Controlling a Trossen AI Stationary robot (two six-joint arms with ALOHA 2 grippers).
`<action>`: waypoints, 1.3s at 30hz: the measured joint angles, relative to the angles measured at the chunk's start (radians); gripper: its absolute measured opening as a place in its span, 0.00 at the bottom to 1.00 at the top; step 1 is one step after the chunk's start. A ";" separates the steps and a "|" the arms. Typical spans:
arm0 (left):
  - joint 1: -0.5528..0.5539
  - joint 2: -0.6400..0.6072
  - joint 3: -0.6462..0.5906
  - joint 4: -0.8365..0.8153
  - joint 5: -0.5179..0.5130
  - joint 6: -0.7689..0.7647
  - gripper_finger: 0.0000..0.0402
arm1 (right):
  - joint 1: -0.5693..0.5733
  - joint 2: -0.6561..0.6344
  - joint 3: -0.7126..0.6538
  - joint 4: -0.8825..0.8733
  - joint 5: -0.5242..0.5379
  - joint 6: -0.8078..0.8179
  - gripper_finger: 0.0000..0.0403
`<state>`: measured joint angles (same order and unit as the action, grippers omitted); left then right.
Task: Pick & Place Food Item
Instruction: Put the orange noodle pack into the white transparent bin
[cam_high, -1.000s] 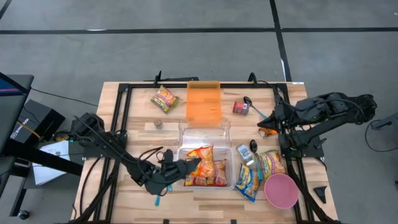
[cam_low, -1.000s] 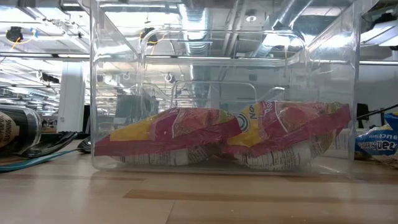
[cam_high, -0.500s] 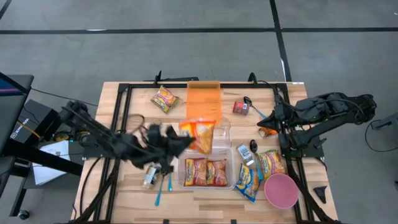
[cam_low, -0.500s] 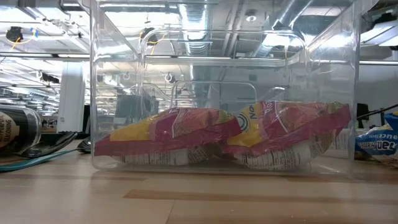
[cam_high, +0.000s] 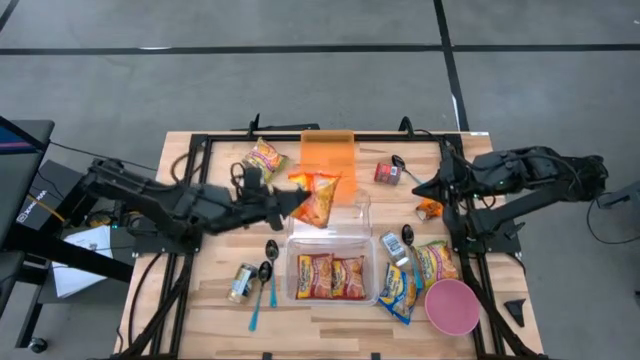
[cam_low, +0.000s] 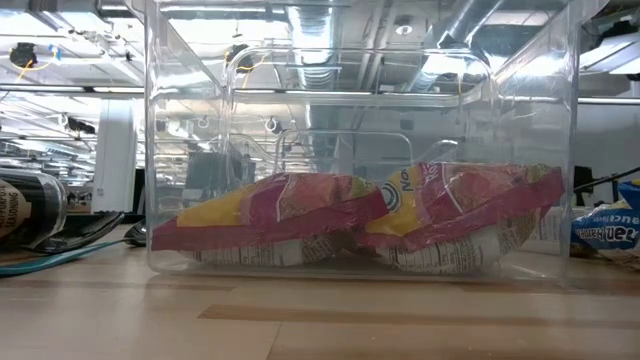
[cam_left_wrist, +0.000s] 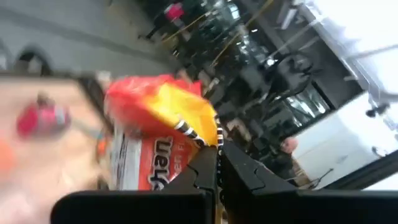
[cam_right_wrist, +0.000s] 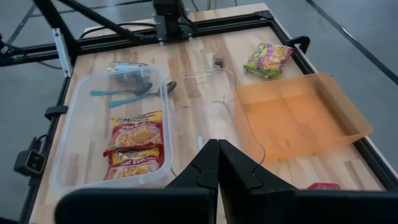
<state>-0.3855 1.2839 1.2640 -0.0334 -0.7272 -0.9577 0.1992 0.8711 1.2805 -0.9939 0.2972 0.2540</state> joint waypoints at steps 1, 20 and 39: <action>-0.026 0.007 0.000 -0.040 -0.025 -0.062 0.00 | -0.008 0.000 0.000 0.000 0.000 0.005 0.00; -0.299 0.299 -0.001 -0.484 -0.326 -1.051 0.00 | -0.065 0.051 -0.001 -0.009 0.021 0.000 0.00; -0.268 0.340 -0.140 -0.172 -0.322 -1.075 0.00 | -0.063 0.071 -0.001 -0.067 0.015 -0.002 0.00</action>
<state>-0.6533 1.6241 1.1236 -0.2058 -1.0490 -2.0323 0.1360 0.9421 1.2797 -1.0613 0.3119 0.2516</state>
